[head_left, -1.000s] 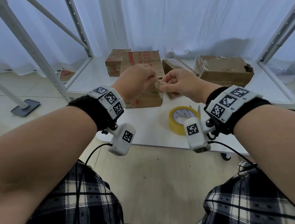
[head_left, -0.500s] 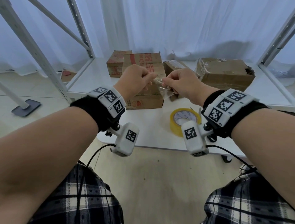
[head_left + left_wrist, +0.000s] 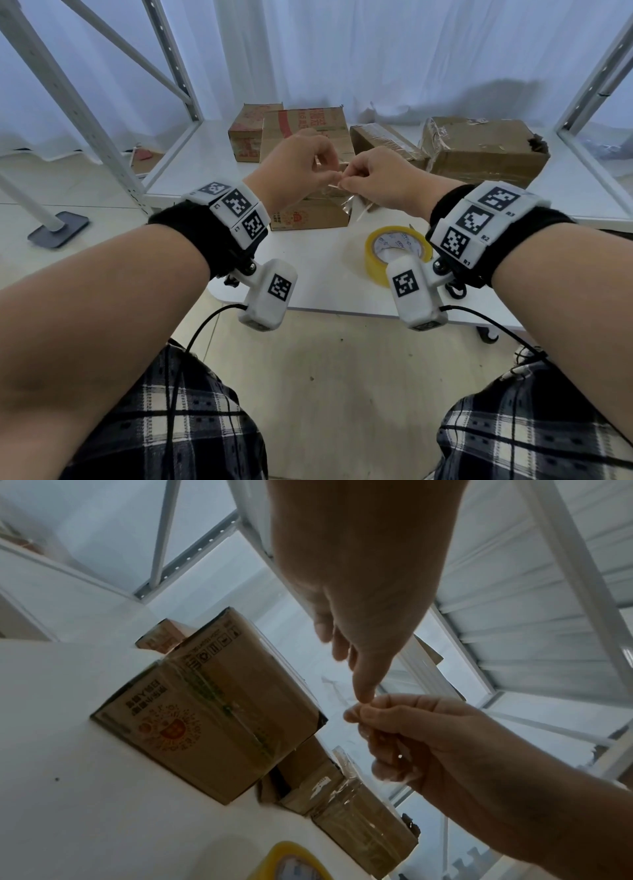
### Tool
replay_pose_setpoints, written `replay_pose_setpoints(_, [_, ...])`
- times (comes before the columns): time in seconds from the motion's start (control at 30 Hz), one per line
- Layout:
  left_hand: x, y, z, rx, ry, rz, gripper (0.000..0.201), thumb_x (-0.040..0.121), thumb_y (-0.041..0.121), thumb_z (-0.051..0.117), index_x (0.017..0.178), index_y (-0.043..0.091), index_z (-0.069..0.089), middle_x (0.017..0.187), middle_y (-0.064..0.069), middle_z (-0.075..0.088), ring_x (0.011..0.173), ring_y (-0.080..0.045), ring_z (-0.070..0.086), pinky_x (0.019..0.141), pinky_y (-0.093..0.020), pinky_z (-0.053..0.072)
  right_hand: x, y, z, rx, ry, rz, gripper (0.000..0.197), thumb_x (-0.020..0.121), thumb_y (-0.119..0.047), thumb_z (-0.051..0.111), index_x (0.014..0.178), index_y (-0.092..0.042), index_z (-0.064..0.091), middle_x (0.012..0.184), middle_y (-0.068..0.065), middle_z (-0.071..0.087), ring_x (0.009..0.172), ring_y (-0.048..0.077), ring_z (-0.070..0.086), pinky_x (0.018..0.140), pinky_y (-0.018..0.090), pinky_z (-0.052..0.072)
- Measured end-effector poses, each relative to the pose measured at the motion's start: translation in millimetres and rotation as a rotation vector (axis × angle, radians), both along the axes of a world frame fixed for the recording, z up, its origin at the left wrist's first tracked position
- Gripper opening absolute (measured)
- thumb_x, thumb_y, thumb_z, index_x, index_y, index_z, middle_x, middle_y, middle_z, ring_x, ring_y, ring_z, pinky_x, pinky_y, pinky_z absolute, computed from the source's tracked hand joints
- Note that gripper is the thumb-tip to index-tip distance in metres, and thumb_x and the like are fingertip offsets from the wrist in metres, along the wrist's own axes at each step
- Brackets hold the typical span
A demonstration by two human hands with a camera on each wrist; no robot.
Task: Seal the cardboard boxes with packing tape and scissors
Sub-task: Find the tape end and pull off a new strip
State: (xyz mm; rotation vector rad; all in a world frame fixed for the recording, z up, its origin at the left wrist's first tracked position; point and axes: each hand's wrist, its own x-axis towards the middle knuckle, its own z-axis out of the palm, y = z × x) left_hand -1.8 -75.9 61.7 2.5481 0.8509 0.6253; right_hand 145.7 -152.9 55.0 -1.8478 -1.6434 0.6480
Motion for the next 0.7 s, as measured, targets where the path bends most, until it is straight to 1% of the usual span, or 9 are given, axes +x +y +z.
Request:
replay_pose_setpoints(0.07, [1.0, -0.1, -1.0, 0.087, 0.035, 0.004, 0.011, 0.085, 0.025, 0.071, 0.087, 0.018, 0.062, 0.090, 0.007, 0.048, 0.075, -0.001, 0.042, 0.069, -0.012, 0.032, -0.5, 0.0, 1.1, -0.009, -0.019, 0.002, 0.018, 0.093, -0.016, 0.056, 0.088, -0.003, 0.068, 0.066, 0.004, 0.053, 0.063, 0.025, 0.049, 0.064, 0.046, 0.053])
replay_pose_setpoints(0.17, [2.8, -0.1, -1.8, 0.156, 0.085, 0.015, 0.016, 0.086, 0.029, 0.070, 0.091, 0.014, 0.067, 0.094, 0.004, 0.051, 0.086, -0.010, 0.046, 0.076, -0.019, 0.033, -1.6, 0.4, 1.7, -0.017, -0.041, 0.012, 0.019, 0.094, -0.017, 0.055, 0.093, -0.002, 0.067, 0.071, 0.007, 0.054, 0.065, 0.025, 0.050, 0.068, 0.048, 0.056])
replay_pose_setpoints(0.23, [3.3, 0.5, -2.3, 0.167, 0.096, 0.025, 0.019, 0.086, 0.030, 0.069, 0.092, 0.012, 0.068, 0.093, 0.004, 0.051, 0.087, -0.011, 0.046, 0.076, -0.020, 0.034, -2.1, 0.8, 1.8, -0.013, -0.044, 0.015, 0.021, 0.094, -0.019, 0.056, 0.095, -0.001, 0.067, 0.072, 0.006, 0.054, 0.064, 0.021, 0.050, 0.069, 0.045, 0.056])
replay_pose_setpoints(0.37, [3.0, 0.8, -2.7, 0.157, 0.103, 0.022, 0.022, 0.087, 0.031, 0.068, 0.092, 0.010, 0.070, 0.090, 0.003, 0.051, 0.083, -0.010, 0.047, 0.073, -0.019, 0.034, -2.2, 0.2, 2.3, 0.010, -0.100, 0.055, 0.021, 0.094, -0.017, 0.056, 0.099, -0.001, 0.068, 0.068, -0.003, 0.051, 0.062, 0.013, 0.048, 0.072, 0.036, 0.053])
replay_pose_setpoints(0.43, [2.6, 0.9, -2.5, 0.152, 0.105, 0.020, 0.022, 0.087, 0.032, 0.068, 0.090, 0.010, 0.070, 0.090, 0.002, 0.053, 0.082, -0.011, 0.048, 0.072, -0.019, 0.035, -2.0, -0.1, 2.3, 0.034, -0.158, 0.077, 0.020, 0.095, -0.017, 0.055, 0.100, -0.003, 0.068, 0.069, -0.007, 0.049, 0.059, 0.008, 0.045, 0.065, 0.028, 0.049])
replay_pose_setpoints(0.47, [2.5, 0.7, -2.4, 0.153, 0.106, 0.019, 0.022, 0.087, 0.031, 0.068, 0.090, 0.010, 0.070, 0.090, 0.002, 0.054, 0.081, -0.011, 0.049, 0.073, -0.019, 0.036, -1.6, 0.2, 2.1, 0.044, -0.185, 0.083, 0.020, 0.095, -0.017, 0.054, 0.100, -0.003, 0.068, 0.069, -0.009, 0.047, 0.059, 0.006, 0.044, 0.061, 0.022, 0.044])
replay_pose_setpoints(0.5, [2.7, 0.4, -2.5, 0.155, 0.104, 0.018, 0.020, 0.087, 0.029, 0.067, 0.089, 0.009, 0.070, 0.091, 0.000, 0.055, 0.082, -0.011, 0.049, 0.073, -0.020, 0.037, -1.1, 0.6, 1.5, 0.048, -0.203, 0.086, 0.020, 0.095, -0.017, 0.053, 0.100, -0.004, 0.068, 0.069, -0.009, 0.047, 0.058, 0.005, 0.043, 0.057, 0.019, 0.039])
replay_pose_setpoints(0.57, [3.1, -0.3, -2.6, 0.153, 0.101, 0.024, 0.015, 0.088, 0.023, 0.066, 0.089, 0.008, 0.071, 0.092, -0.001, 0.057, 0.082, -0.011, 0.050, 0.075, -0.020, 0.039, -0.9, 1.5, 0.6, 0.049, -0.225, 0.089, 0.020, 0.095, -0.017, 0.052, 0.100, -0.005, 0.068, 0.069, -0.010, 0.047, 0.058, 0.004, 0.042, 0.055, 0.017, 0.035])
replay_pose_setpoints(0.7, [3.5, -1.8, -2.6, 0.151, 0.096, 0.033, 0.007, 0.088, 0.019, 0.065, 0.086, 0.012, 0.068, 0.090, 0.002, 0.055, 0.083, -0.009, 0.050, 0.074, -0.018, 0.036, -0.4, 3.5, -0.9, 0.054, -0.258, 0.088, 0.022, 0.095, -0.016, 0.052, 0.097, -0.003, 0.069, 0.069, -0.009, 0.050, 0.058, 0.006, 0.046, 0.056, 0.018, 0.040])
